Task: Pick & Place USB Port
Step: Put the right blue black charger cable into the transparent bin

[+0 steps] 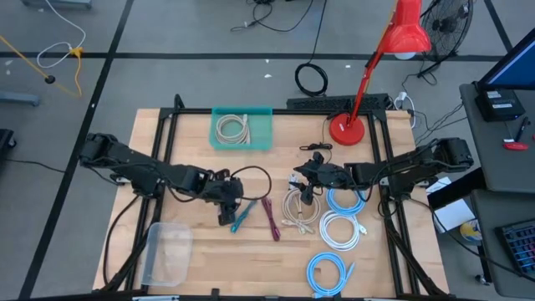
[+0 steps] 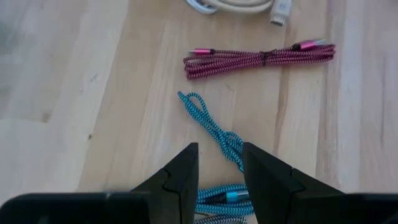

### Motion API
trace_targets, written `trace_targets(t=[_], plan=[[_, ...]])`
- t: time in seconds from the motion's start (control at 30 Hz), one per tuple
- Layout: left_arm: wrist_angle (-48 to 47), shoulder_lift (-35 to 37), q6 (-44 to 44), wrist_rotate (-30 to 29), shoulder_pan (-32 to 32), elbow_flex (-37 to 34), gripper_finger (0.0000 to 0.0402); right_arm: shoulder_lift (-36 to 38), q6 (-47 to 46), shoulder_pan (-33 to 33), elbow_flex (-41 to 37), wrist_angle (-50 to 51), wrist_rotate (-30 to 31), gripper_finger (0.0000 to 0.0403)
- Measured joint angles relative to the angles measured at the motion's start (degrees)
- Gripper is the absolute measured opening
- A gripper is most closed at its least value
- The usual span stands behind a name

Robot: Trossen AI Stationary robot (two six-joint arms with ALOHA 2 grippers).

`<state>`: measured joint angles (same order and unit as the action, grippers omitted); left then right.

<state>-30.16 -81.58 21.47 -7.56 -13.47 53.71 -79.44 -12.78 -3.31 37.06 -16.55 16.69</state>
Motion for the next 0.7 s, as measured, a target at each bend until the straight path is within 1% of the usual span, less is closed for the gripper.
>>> trace_targets(t=[0.2, 0.37, 0.57, 0.7], plan=[[-1.68, -1.12, 4.04, -0.01, 0.00, 0.00, 0.0127, 0.00, -0.02, 0.00, 0.00, -0.02, -0.02, 0.0247], [-0.80, -4.89, 6.19, 0.53, 0.11, 0.00, 0.0127, 0.00, -0.02, 0.00, 0.00, -0.07, -0.04, 0.0247], [2.55, -11.51, 4.43, 6.73, 0.68, 0.00, 0.0127, 0.00, -0.02, 0.00, 0.00, 0.01, -0.04, 0.0247], [4.00, -13.73, 3.46, 9.50, 1.11, 0.00, 0.0127, 0.00, -0.03, 0.00, 0.00, 0.10, -0.04, 0.0247]])
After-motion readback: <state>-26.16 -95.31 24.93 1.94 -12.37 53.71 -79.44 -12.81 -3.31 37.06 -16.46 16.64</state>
